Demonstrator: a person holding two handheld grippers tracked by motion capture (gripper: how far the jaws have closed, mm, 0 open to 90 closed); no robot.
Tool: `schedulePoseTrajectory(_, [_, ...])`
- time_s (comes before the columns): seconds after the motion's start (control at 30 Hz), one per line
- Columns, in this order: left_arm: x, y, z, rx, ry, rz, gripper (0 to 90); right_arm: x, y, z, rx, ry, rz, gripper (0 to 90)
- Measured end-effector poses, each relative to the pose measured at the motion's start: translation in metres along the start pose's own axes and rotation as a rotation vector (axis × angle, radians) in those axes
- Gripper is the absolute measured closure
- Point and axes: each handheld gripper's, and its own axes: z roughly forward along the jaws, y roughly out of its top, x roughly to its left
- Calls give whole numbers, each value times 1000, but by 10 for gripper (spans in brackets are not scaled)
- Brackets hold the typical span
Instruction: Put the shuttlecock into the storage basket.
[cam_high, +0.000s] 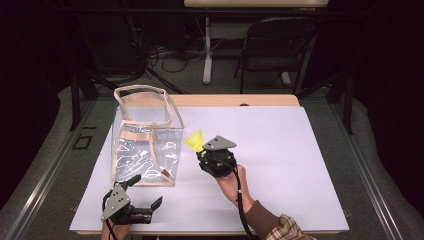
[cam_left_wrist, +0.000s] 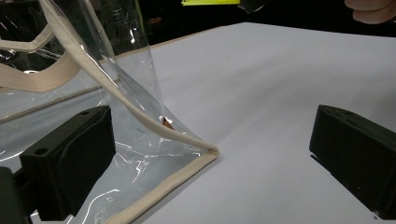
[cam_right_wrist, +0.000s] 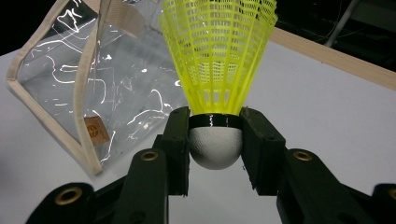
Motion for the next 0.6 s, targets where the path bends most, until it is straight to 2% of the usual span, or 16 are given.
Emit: schedulePoseTrajectory(0.6, [0, 0, 0, -1, 1, -2, 2, -9, 14, 0, -17, -9, -8, 645])
